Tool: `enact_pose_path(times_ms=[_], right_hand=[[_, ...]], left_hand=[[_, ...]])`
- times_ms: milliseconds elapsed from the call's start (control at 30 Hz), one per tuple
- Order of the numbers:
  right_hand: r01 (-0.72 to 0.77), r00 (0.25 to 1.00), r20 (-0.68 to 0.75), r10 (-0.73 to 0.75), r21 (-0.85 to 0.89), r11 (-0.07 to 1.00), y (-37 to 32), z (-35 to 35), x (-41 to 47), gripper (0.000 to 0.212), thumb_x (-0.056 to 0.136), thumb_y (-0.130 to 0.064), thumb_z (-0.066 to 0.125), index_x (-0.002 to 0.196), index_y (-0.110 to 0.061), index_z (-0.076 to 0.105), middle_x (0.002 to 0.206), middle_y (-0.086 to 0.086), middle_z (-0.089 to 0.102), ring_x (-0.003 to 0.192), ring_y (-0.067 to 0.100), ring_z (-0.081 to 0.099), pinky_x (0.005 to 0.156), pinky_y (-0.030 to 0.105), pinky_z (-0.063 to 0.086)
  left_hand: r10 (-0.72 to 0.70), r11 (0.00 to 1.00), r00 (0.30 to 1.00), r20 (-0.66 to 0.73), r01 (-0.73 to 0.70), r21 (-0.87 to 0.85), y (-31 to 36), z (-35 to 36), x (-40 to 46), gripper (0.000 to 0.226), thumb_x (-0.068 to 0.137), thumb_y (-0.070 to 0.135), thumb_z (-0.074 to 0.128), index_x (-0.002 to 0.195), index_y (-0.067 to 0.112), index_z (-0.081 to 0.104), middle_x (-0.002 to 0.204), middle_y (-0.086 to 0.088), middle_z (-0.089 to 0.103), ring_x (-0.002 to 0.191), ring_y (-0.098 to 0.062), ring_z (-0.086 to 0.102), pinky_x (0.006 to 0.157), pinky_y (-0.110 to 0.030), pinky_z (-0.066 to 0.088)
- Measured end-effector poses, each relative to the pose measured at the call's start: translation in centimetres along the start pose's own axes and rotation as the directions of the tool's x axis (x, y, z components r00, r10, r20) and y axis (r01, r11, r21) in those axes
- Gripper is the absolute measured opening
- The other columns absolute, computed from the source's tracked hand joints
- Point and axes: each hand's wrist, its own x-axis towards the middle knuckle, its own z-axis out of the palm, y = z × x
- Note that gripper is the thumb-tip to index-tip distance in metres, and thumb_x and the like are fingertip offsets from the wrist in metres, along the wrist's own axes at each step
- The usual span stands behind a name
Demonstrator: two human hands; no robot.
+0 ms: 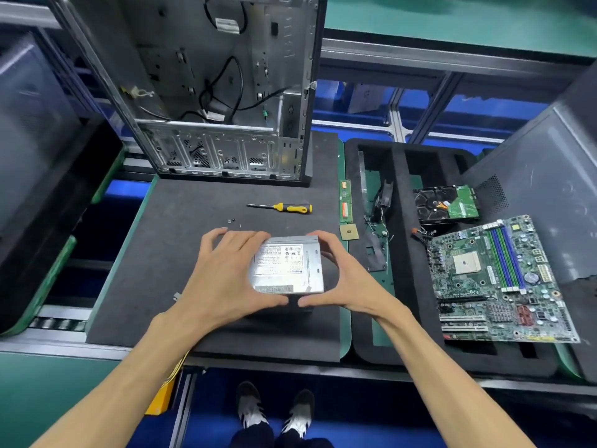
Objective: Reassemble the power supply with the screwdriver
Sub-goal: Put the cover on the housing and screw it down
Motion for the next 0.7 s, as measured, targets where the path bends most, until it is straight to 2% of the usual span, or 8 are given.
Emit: enact_pose_path(times_ms=[200, 333, 400, 467, 567, 633, 700], right_hand=[[0.009, 1.000, -0.029, -0.010, -0.041, 0.999, 0.2, -0.2, 0.3, 0.096, 0.064, -0.041, 0.097, 0.140, -0.030, 0.040, 0.141, -0.014, 0.053, 0.138, 0.015, 0.047, 0.119, 0.037, 0.035], [-0.007, 1.000, -0.009, 0.007, -0.044, 0.999, 0.0, -0.2, 0.2, 0.096, 0.065, -0.044, 0.095, 0.141, -0.033, 0.037, 0.142, -0.018, 0.051, 0.139, 0.011, 0.045, 0.119, 0.031, 0.033], [-0.022, 1.000, 0.003, 0.022, -0.038, 0.999, 0.1, 0.1, 0.1, 0.100, 0.067, -0.042, 0.095, 0.145, -0.034, 0.034, 0.146, -0.018, 0.047, 0.142, 0.010, 0.041, 0.121, 0.035, 0.030], [-0.054, 0.998, 0.029, 0.055, -0.019, 0.998, 0.5, 0.2, 0.0, 0.109, 0.068, -0.041, 0.095, 0.152, -0.037, 0.025, 0.153, -0.017, 0.040, 0.146, 0.006, 0.034, 0.123, 0.037, 0.025], [-0.160, 0.982, 0.096, 0.160, -0.012, 0.987, 1.5, 0.7, -0.5, 0.129, 0.069, -0.038, 0.095, 0.160, -0.039, 0.003, 0.162, -0.011, 0.026, 0.150, 0.001, 0.022, 0.125, 0.036, 0.020], [-0.243, 0.964, 0.121, 0.237, 0.043, 0.969, 2.2, 1.0, -0.9, 0.131, 0.072, -0.030, 0.092, 0.161, -0.034, -0.005, 0.162, -0.004, 0.026, 0.150, 0.004, 0.025, 0.126, 0.040, 0.021], [-0.297, 0.953, 0.104, 0.284, 0.148, 0.943, 2.8, 1.0, -1.3, 0.128, 0.073, -0.025, 0.089, 0.161, -0.029, -0.004, 0.159, 0.000, 0.031, 0.146, 0.007, 0.033, 0.124, 0.038, 0.026]], left_hand=[[0.010, 0.997, 1.000, 0.011, -0.011, 0.074, 0.1, -0.3, 0.4, 0.098, 0.057, 0.075, 0.080, 0.133, 0.018, 0.058, 0.125, 0.007, 0.062, 0.116, -0.015, 0.055, 0.117, -0.038, 0.020], [0.030, 0.987, 0.991, 0.132, -0.051, 0.155, 0.3, 0.1, 1.4, 0.109, 0.061, 0.082, 0.067, 0.147, 0.021, 0.041, 0.132, 0.008, 0.053, 0.125, -0.014, 0.048, 0.119, -0.037, 0.016], [0.052, 0.973, 0.981, 0.188, -0.093, 0.212, 0.8, 0.9, 2.0, 0.114, 0.063, 0.082, 0.064, 0.153, 0.021, 0.029, 0.137, 0.007, 0.047, 0.128, -0.015, 0.044, 0.112, -0.036, 0.024], [0.049, 0.970, 0.982, 0.185, -0.091, 0.226, 1.0, 1.4, 2.3, 0.111, 0.062, 0.080, 0.065, 0.150, 0.021, 0.031, 0.133, 0.007, 0.048, 0.123, -0.017, 0.046, 0.102, -0.034, 0.028], [0.033, 0.977, 0.987, 0.157, -0.065, 0.204, 0.7, 1.5, 2.3, 0.107, 0.058, 0.078, 0.069, 0.145, 0.023, 0.038, 0.128, 0.008, 0.051, 0.117, -0.017, 0.048, 0.098, -0.034, 0.030], [-0.008, 0.988, 0.991, 0.136, -0.013, 0.152, 0.2, 1.0, 2.1, 0.106, 0.056, 0.078, 0.072, 0.142, 0.024, 0.041, 0.125, 0.010, 0.052, 0.116, -0.016, 0.049, 0.096, -0.034, 0.032], [-0.116, 0.993, 0.985, 0.125, 0.119, -0.018, -0.2, 0.0, 2.0, 0.105, 0.050, 0.079, 0.074, 0.137, 0.029, 0.045, 0.117, 0.018, 0.051, 0.111, -0.014, 0.051, 0.093, -0.033, 0.034]])
